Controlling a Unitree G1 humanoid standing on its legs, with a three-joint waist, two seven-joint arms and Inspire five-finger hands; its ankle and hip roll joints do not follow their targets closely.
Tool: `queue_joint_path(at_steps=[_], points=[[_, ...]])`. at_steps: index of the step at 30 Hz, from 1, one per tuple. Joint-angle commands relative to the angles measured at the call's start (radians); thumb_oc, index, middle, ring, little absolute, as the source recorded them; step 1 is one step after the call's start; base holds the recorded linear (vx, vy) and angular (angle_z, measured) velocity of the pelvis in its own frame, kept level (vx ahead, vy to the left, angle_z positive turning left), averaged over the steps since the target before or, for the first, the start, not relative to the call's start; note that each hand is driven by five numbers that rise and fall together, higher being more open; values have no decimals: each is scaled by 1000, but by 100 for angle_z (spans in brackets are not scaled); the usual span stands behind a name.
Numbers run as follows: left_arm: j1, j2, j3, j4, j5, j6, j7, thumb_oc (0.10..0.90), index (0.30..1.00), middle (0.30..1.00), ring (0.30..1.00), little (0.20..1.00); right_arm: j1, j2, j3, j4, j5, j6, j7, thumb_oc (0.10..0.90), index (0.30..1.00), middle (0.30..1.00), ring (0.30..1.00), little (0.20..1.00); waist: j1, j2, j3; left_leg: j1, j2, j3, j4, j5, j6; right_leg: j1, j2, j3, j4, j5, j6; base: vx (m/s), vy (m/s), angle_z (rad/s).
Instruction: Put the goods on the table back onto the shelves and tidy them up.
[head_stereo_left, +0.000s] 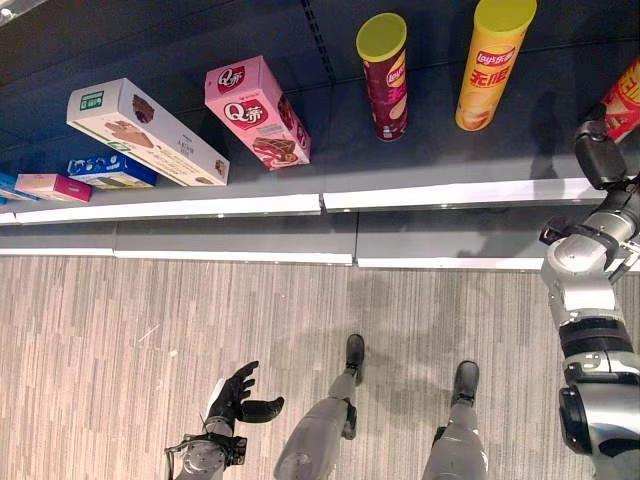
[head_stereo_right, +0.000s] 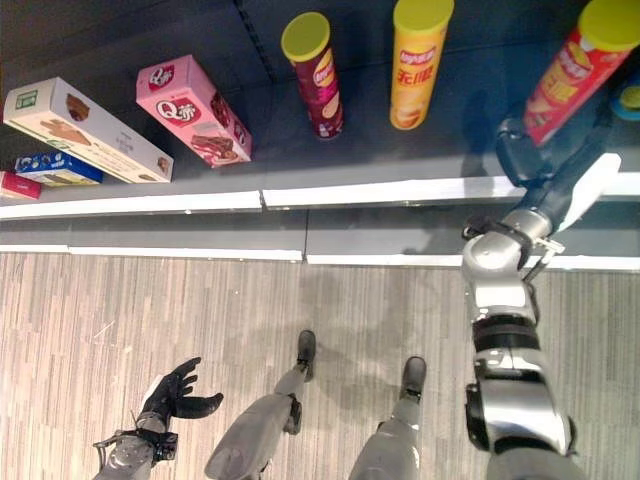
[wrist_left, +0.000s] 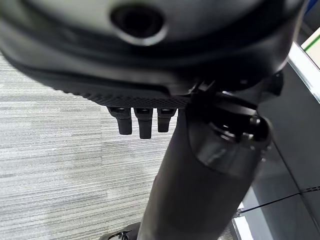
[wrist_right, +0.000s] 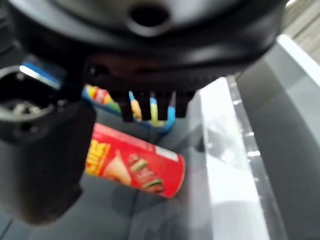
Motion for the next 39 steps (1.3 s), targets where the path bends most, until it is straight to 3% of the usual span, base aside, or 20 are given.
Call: queue_joint_path(at_steps=[1, 16, 33, 39], points=[[-15, 59, -32, -4, -52, -39, 22, 800, 900, 900, 900, 900, -114, -147, 80, -56, 0, -100, -14, 800, 900, 900, 900, 900, 37, -11, -47, 85, 48, 21, 2, -143, -62, -132, 26, -3, 127, -52, -32, -7, -20, 3], [-16, 65, -34, -12, -63, -42, 27, 800, 900, 900, 900, 900, -175, -150, 125, -5, 33, -107, 1, 800, 900, 900, 900, 900, 49, -6, -44, 75, 50, 13, 2, -137, -64, -144, 30, -7, 144, -62, -37, 0, -3, 0], [-20, 68, -30, -6, -69, -45, 33, 800, 900, 900, 900, 900, -205, -148, 161, 30, 55, -108, 26, 800, 900, 900, 900, 900, 53, -23, -43, 71, 55, 21, 2, -137, -65, -149, 35, -2, 138, -56, -38, 0, 0, 0], [-25, 60, -20, -6, -66, -42, 41, 800, 900, 900, 900, 900, -165, -161, 143, -42, -16, -90, -20, 800, 900, 900, 900, 900, 43, -30, -42, 74, 57, 23, 2, -138, -63, -142, 37, 0, 133, -55, -37, 0, 0, 0]])
